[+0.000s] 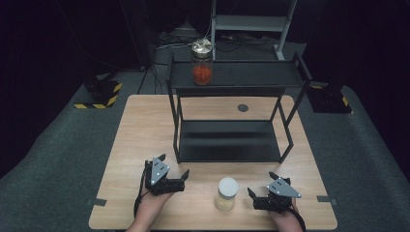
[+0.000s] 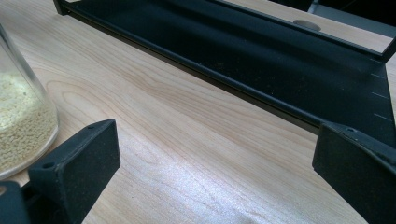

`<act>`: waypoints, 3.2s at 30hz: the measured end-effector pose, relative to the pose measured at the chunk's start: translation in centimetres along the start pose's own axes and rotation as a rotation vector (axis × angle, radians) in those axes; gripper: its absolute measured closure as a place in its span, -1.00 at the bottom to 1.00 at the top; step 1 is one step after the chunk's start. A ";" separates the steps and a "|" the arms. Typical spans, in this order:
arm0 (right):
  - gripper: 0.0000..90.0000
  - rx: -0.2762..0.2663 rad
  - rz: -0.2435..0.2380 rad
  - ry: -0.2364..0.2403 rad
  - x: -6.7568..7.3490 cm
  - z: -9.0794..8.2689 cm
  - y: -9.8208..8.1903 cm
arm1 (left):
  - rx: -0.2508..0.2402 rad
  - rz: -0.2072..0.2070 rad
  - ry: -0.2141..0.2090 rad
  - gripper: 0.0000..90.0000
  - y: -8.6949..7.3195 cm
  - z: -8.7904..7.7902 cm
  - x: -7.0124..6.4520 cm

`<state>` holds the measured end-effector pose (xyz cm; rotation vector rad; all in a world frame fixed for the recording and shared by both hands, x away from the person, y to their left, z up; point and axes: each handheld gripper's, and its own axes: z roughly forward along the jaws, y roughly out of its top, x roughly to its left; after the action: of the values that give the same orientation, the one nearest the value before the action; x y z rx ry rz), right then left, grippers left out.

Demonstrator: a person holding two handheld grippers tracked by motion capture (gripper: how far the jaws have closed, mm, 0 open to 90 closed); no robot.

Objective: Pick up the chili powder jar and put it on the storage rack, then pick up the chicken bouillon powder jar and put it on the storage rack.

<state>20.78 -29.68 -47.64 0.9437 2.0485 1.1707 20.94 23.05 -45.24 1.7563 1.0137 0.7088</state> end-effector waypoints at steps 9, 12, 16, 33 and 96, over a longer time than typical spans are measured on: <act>-1.00 0.002 -0.005 -0.007 0.2 0.0 0.0 | 0.111 0.051 0.029 -0.99 -2.6 -0.1 0.0; -1.00 0.002 -0.008 -0.011 0.3 0.0 0.0 | 0.129 0.091 0.035 -0.99 -2.4 0.0 0.0; -1.00 0.005 -0.011 -0.009 0.3 0.0 0.1 | 0.157 0.092 0.029 -0.98 -2.0 0.2 0.2; -1.00 -0.022 -0.046 0.005 0.4 -0.1 -0.3 | 0.166 0.147 0.026 -0.97 -2.0 0.2 -0.4; -1.00 -0.240 -0.009 0.273 3.3 -1.9 3.9 | 0.160 0.192 -0.002 -0.98 -2.0 0.2 -0.6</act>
<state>18.57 -26.52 -43.85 0.6882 2.0533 1.5719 20.18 22.82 -47.20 2.0125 0.9292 0.7628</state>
